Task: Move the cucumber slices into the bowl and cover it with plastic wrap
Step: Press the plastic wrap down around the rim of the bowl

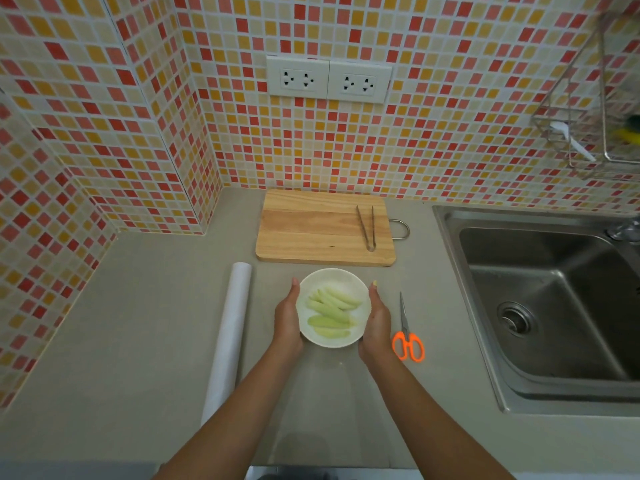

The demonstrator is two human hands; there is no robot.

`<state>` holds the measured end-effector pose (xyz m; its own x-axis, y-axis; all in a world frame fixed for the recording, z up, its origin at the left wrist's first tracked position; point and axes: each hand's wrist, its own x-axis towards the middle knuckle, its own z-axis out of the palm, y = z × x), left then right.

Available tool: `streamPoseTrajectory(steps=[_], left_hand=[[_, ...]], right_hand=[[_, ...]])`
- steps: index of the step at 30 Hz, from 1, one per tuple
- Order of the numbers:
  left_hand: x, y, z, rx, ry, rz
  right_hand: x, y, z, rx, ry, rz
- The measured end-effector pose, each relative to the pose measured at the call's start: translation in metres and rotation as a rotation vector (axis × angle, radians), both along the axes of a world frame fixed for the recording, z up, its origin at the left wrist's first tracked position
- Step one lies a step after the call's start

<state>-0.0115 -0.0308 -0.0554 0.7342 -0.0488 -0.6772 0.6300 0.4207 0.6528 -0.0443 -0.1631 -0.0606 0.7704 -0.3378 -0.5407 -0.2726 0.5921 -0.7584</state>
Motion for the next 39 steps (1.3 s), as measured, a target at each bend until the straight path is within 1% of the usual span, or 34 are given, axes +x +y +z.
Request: streamPoseTrajectory(steps=[3, 8, 12, 14, 17, 19, 21, 24, 28, 32, 34, 37, 39], left_hand=[[0.0, 0.002, -0.001, 0.043, -0.029, -0.001], [0.002, 0.0, 0.005, 0.103, -0.06, -0.022], [0.002, -0.001, 0.008, 0.112, -0.063, -0.011], [0.001, -0.001, 0.008, 0.09, -0.06, -0.021], [-0.002, -0.001, 0.013, -0.01, -0.037, -0.085], [-0.004, -0.002, 0.013, -0.006, -0.052, -0.084], [-0.004, -0.003, 0.014, 0.074, -0.067, -0.056], [-0.002, -0.001, 0.015, 0.271, -0.071, -0.065], [0.002, -0.002, 0.018, 0.431, -0.091, -0.106], [0.004, 0.002, 0.018, 0.508, -0.089, -0.148], [0.003, 0.003, 0.018, 0.531, -0.09, -0.166], [0.006, 0.004, 0.019, 0.542, -0.091, -0.195], [0.01, 0.007, 0.019, 0.526, -0.078, -0.215]], right_hand=[[0.0, 0.001, -0.001, 0.041, 0.016, 0.024], [0.0, 0.001, -0.002, 0.02, 0.068, 0.018], [0.003, 0.002, -0.003, -0.001, 0.117, -0.009], [0.004, 0.002, 0.0, 0.0, 0.126, -0.026], [0.007, 0.001, 0.005, 0.026, 0.119, -0.042], [0.007, 0.003, 0.009, 0.073, 0.073, -0.01], [0.008, 0.004, 0.012, 0.095, 0.023, 0.032], [0.008, 0.002, 0.014, 0.046, 0.006, 0.05], [0.006, 0.006, 0.011, -0.142, 0.12, -0.016], [0.002, 0.009, 0.004, -0.273, 0.223, 0.001], [0.001, 0.004, 0.004, -0.258, 0.249, 0.071], [0.001, -0.001, 0.01, -0.105, 0.235, 0.221], [0.002, -0.006, 0.014, -0.057, 0.25, 0.312]])
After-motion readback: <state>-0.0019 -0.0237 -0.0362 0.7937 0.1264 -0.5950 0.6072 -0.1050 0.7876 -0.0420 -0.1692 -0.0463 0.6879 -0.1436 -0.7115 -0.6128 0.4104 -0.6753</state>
